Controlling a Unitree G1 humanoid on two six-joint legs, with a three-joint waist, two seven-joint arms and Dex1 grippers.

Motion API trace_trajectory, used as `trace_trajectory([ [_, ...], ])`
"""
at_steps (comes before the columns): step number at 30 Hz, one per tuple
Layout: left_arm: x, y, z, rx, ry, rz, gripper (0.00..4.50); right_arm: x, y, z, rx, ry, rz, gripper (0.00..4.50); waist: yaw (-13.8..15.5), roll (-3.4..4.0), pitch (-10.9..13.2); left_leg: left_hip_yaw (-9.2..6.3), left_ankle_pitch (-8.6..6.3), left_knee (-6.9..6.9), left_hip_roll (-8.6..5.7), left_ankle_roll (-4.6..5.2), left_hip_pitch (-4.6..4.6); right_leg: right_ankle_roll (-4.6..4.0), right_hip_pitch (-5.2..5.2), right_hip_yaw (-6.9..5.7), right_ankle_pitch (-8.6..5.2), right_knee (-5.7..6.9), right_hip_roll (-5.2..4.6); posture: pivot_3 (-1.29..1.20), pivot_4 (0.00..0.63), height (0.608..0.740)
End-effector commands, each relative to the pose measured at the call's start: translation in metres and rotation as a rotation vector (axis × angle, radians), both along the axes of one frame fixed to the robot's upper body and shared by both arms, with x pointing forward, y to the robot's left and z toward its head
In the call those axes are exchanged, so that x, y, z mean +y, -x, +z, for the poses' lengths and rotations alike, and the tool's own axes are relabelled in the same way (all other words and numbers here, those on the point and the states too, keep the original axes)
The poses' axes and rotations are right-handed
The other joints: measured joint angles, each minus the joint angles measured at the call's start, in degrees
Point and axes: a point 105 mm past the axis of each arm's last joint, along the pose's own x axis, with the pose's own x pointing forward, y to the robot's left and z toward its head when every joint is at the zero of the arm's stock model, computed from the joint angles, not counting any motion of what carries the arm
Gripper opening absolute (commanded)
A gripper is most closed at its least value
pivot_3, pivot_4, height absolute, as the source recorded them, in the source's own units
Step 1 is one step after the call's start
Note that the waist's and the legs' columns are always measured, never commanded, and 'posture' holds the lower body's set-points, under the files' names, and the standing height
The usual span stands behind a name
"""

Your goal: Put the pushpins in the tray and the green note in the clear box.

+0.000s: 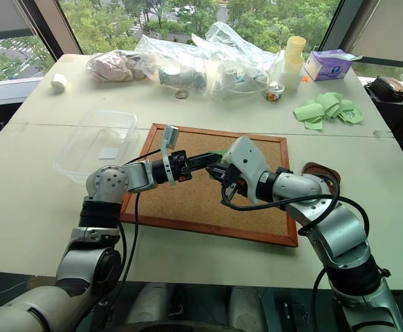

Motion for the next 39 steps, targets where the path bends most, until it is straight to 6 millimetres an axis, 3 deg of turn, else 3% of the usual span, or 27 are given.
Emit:
trace_trajectory([
  [1,0.0,-0.002,0.006,-0.058,0.003,0.02,0.03,-0.009,0.001,0.023,-0.097,0.001,-0.017,0.0,0.06,0.0,0.0,0.0,0.0,0.0,0.0,0.0,0.0,0.0,0.0,0.0,0.0,0.0,0.0,0.0,0.15,0.74],
  [7,0.006,-0.017,0.0,-0.072,-0.017,0.12,0.03,-0.053,-0.007,0.055,-0.139,-0.119,-0.206,0.0,0.17,0.0,0.0,0.0,0.0,0.01,-0.02,0.0,0.0,0.0,0.02,0.0,0.0,0.0,0.0,0.0,0.15,0.74],
  [11,0.007,-0.019,0.0,-0.089,-0.018,0.136,0.03,-0.085,-0.005,0.059,-0.123,-0.178,-0.334,0.0,0.23,0.0,0.0,-0.01,0.0,0.0,-0.01,0.0,0.0,0.0,0.02,-0.02,0.0,-0.01,0.0,0.0,0.15,0.74],
  [13,0.008,-0.021,0.004,-0.115,-0.015,0.157,0.03,-0.116,-0.005,0.044,-0.07,-0.221,-0.486,0.0,0.43,-0.01,0.01,-0.03,0.0,-0.01,-0.02,0.0,0.0,-0.01,0.03,-0.02,0.0,-0.01,-0.01,0.0,0.15,0.74],
  [16,0.009,-0.022,0.006,-0.162,-0.032,0.17,0.03,-0.14,-0.003,0.026,-0.032,-0.237,-0.604,0.0,0.23,-0.01,0.01,-0.03,-0.01,-0.01,-0.06,0.02,0.0,-0.01,0.08,-0.03,0.0,-0.03,-0.04,0.0,0.15,0.74],
  [20,0.011,-0.025,0.013,-0.176,-0.014,0.194,0.03,-0.184,-0.007,-0.016,0.076,-0.357,-0.832,0.0,0.02,0.01,-0.01,-0.01,0.01,0.0,-0.01,-0.02,0.09,0.0,0.09,-0.03,0.01,0.02,0.01,0.0,0.15,0.74],
  [25,0.012,-0.025,0.015,-0.177,-0.003,0.206,0.03,-0.203,-0.012,-0.043,0.115,-0.378,-0.927,0.0,0.0,0.04,0.0,0.0,0.02,-0.01,-0.02,-0.03,0.08,-0.01,0.06,0.0,0.0,0.04,0.01,0.0,0.15,0.74],
  [34,0.011,-0.022,0.021,-0.205,-0.003,0.214,0.03,-0.215,-0.018,-0.072,0.164,-0.335,-0.984,0.0,0.08,0.05,-0.01,0.0,0.03,0.0,-0.02,-0.05,0.08,0.0,0.08,0.01,0.0,0.05,0.02,0.0,0.15,0.74],
  [37,0.012,-0.022,0.021,-0.214,-0.013,0.22,0.0,-0.214,-0.017,-0.078,0.178,-0.323,-0.983,0.98,0.05,0.05,-0.01,0.0,0.04,0.0,-0.02,-0.06,0.08,0.0,0.09,0.0,0.0,0.05,0.02,0.0,0.15,0.74],
  [39,0.013,-0.022,0.024,-0.226,-0.012,0.225,0.0,-0.214,-0.017,-0.08,0.176,-0.316,-0.981,1.98,0.07,0.05,-0.01,0.0,0.05,0.0,-0.02,-0.07,0.08,0.0,0.09,0.0,0.0,0.05,0.02,0.0,0.15,0.74],
])
